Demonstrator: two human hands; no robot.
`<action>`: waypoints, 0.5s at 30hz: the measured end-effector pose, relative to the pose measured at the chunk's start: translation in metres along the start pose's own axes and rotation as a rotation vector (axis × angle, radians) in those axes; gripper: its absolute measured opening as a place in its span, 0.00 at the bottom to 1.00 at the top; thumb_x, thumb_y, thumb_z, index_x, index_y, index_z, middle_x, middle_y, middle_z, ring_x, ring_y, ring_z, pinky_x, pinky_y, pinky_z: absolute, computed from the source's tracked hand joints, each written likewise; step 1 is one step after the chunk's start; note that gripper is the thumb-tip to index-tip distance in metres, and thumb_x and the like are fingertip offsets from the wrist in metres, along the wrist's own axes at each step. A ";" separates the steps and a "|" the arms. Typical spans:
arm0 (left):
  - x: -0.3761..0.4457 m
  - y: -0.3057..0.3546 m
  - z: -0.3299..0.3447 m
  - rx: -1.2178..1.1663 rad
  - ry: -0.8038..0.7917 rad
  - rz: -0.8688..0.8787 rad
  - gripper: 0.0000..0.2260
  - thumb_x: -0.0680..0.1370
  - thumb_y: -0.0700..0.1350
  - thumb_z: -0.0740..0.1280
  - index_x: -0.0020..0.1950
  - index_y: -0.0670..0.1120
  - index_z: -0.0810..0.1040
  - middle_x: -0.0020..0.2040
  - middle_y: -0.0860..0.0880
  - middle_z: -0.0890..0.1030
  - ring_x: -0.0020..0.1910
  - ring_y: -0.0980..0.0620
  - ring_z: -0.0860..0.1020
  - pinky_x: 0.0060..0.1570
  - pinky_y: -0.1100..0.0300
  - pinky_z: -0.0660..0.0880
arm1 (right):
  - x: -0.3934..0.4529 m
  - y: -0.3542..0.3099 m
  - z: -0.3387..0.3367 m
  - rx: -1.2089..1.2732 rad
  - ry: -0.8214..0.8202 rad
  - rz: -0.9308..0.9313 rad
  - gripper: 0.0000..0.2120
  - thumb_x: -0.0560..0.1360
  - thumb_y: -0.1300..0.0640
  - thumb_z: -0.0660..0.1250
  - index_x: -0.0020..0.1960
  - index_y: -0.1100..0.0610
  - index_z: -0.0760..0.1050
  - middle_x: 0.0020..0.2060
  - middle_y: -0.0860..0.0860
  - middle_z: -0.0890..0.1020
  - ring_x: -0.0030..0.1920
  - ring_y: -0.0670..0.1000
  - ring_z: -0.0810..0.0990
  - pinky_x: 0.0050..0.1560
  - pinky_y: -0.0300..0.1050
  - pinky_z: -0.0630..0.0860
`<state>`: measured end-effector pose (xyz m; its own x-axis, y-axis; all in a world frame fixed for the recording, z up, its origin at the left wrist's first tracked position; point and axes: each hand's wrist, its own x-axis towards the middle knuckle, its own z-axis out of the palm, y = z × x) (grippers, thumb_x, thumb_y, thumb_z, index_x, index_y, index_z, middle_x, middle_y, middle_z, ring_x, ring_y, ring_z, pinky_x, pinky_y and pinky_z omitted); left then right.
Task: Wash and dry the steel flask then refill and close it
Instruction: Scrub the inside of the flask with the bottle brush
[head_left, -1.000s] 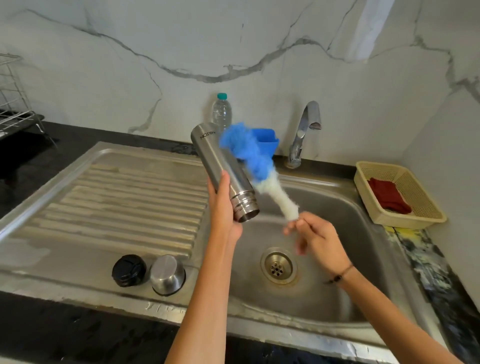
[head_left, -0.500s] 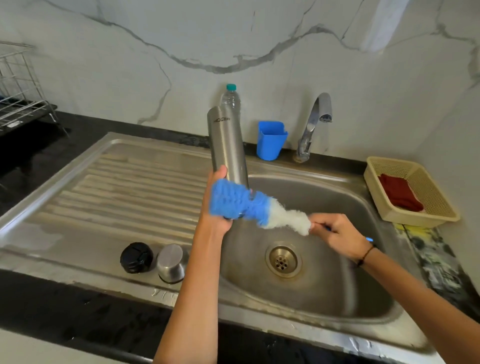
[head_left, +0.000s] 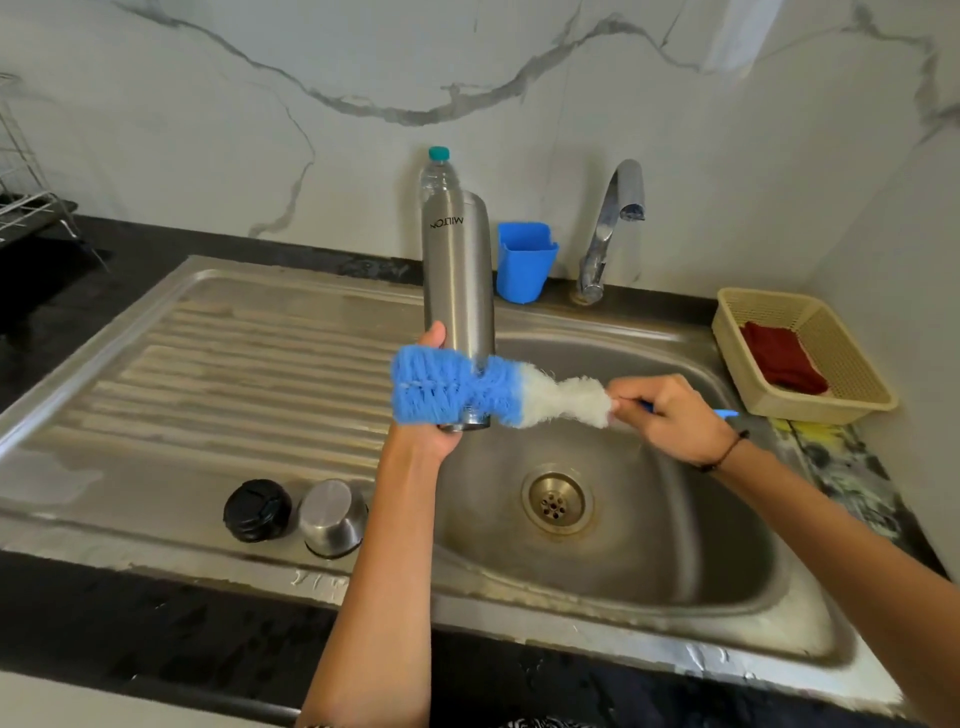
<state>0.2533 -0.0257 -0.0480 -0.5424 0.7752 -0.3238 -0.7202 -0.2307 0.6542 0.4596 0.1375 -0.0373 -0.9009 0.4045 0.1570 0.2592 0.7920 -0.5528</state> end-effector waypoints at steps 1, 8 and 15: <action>0.001 0.002 -0.001 0.000 -0.031 -0.020 0.14 0.74 0.55 0.67 0.37 0.46 0.81 0.36 0.47 0.79 0.33 0.51 0.80 0.35 0.56 0.79 | -0.001 0.003 -0.003 0.017 0.000 0.009 0.14 0.74 0.55 0.59 0.36 0.37 0.72 0.30 0.40 0.74 0.34 0.46 0.74 0.39 0.48 0.72; -0.003 0.007 0.003 -0.073 -0.123 0.013 0.23 0.71 0.59 0.68 0.53 0.40 0.81 0.47 0.43 0.82 0.45 0.47 0.82 0.50 0.51 0.80 | -0.009 0.012 -0.002 0.055 0.032 0.044 0.15 0.74 0.56 0.60 0.36 0.37 0.73 0.31 0.40 0.75 0.34 0.46 0.73 0.39 0.48 0.71; -0.004 0.005 0.003 -0.052 -0.102 -0.007 0.35 0.67 0.60 0.69 0.67 0.41 0.72 0.48 0.42 0.81 0.47 0.45 0.82 0.44 0.50 0.79 | -0.013 0.024 0.002 0.043 0.018 0.073 0.11 0.73 0.60 0.60 0.35 0.62 0.73 0.30 0.42 0.74 0.32 0.41 0.71 0.38 0.48 0.70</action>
<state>0.2528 -0.0281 -0.0411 -0.4920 0.8323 -0.2555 -0.7470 -0.2528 0.6149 0.4765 0.1504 -0.0540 -0.8737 0.4689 0.1297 0.3085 0.7401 -0.5976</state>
